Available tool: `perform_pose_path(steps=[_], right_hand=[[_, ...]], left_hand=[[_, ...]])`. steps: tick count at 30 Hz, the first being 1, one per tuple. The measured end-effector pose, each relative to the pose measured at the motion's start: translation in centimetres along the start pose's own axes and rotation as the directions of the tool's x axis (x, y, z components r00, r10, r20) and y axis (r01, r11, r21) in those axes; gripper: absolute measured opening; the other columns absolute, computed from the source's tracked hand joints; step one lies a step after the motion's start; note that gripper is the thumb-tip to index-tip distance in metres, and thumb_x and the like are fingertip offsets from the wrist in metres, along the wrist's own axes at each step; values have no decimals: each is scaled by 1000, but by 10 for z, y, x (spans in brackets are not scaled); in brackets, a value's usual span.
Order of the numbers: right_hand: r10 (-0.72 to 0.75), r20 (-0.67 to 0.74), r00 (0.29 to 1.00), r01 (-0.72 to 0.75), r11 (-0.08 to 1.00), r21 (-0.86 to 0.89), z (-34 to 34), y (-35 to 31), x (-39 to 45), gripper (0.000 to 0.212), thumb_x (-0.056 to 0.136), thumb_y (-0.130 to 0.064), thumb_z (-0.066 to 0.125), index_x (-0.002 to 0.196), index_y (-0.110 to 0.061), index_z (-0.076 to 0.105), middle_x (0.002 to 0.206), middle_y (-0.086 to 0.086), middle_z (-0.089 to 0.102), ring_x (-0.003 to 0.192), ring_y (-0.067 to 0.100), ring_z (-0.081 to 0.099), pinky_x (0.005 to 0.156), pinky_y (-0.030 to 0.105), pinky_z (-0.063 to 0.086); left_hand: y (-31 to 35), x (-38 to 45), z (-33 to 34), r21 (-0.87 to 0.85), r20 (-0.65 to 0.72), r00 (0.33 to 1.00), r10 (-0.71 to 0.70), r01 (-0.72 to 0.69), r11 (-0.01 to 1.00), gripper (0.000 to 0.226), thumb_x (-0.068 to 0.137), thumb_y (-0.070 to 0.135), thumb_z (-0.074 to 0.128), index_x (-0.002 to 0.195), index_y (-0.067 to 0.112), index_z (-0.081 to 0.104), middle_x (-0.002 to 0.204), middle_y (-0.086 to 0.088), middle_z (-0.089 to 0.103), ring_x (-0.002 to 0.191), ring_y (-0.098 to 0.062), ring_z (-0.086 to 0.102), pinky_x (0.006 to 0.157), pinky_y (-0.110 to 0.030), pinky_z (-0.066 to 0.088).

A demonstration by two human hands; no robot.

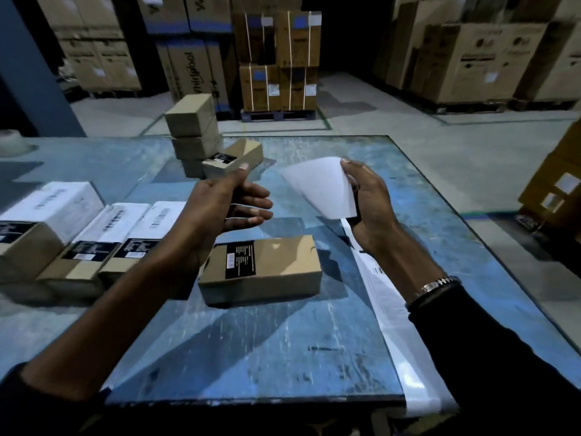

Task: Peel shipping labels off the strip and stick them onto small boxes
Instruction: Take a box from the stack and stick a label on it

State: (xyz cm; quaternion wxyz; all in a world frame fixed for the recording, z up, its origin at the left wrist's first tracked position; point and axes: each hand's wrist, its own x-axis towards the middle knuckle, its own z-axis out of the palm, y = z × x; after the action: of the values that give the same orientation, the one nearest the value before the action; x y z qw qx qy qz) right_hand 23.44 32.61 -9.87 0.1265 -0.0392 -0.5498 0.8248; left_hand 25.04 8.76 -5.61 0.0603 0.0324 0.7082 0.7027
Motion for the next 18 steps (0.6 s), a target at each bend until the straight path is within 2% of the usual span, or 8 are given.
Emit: perform_pose_path(steps=[2, 4, 7, 10, 12, 15, 17, 18], right_hand=[[-58, -35, 998, 55, 995, -84, 0, -3, 1, 12, 109, -30, 60, 106, -19, 66, 100, 4, 73, 87, 24, 68, 62, 33, 55], [-213, -38, 976, 195, 941, -275, 3, -6, -2, 13, 109, -33, 60, 104, -22, 64, 97, 0, 68, 87, 18, 62, 68, 34, 50], [-488, 124, 864, 471, 697, -540, 13, -7, -18, 11, 112, -30, 58, 106, -21, 59, 82, -8, 61, 72, 14, 56, 63, 28, 42], [-647, 273, 712, 652, 465, -599, 26, -5, -37, 7, 110, -21, 61, 106, -15, 59, 83, -18, 63, 75, 1, 66, 66, 10, 47], [-712, 362, 601, 729, 302, -614, 32, -6, -46, 12, 107, -16, 64, 106, -4, 63, 92, -10, 65, 85, 3, 69, 78, 7, 51], [-751, 480, 453, 813, 128, -568, 35, 0, -63, 14, 103, -10, 69, 100, 4, 68, 94, -1, 71, 86, 7, 71, 81, 8, 51], [-731, 527, 433, 835, 105, -541, 34, 1, -64, 12, 101, -12, 73, 100, 0, 72, 100, 2, 79, 89, 8, 76, 81, 18, 57], [-681, 538, 497, 823, 173, -541, 32, 0, -58, 15, 99, -19, 76, 101, -4, 75, 103, 1, 81, 93, 10, 78, 82, 24, 59]], left_hand=[[5, 18, -4, 35, 30, 999, -31, 30, 999, 63, 110, 50, 48, 105, -7, 76, 97, -24, 80, 76, -25, 80, 67, -27, 65], [6, 34, -8, 29, 59, 997, -47, 46, 999, 67, 108, 54, 49, 106, -7, 76, 99, -25, 79, 75, -25, 80, 64, -26, 65], [-1, 44, -15, -13, 77, 995, -64, 65, 998, 72, 105, 61, 48, 107, -5, 76, 100, -23, 80, 85, -29, 81, 69, -28, 65], [-10, 43, -20, -9, 123, 987, -106, 108, 994, 80, 102, 67, 45, 104, -6, 77, 99, -24, 80, 90, -33, 80, 75, -31, 65], [-11, 41, -21, -4, 162, 974, -155, 158, 987, 82, 99, 69, 47, 104, -6, 78, 99, -25, 80, 92, -35, 80, 75, -32, 64], [-10, 37, -21, 80, 200, 965, -167, 154, 985, 72, 96, 66, 56, 106, -2, 77, 98, -23, 80, 92, -32, 80, 75, -30, 64], [-12, 36, -19, 60, 170, 977, -127, 118, 991, 53, 95, 51, 69, 104, 0, 79, 96, -26, 79, 88, -31, 78, 72, -29, 65], [-13, 36, -18, 28, 130, 986, -102, 99, 995, 41, 94, 41, 75, 103, 1, 80, 97, -26, 78, 85, -29, 77, 69, -27, 64]])
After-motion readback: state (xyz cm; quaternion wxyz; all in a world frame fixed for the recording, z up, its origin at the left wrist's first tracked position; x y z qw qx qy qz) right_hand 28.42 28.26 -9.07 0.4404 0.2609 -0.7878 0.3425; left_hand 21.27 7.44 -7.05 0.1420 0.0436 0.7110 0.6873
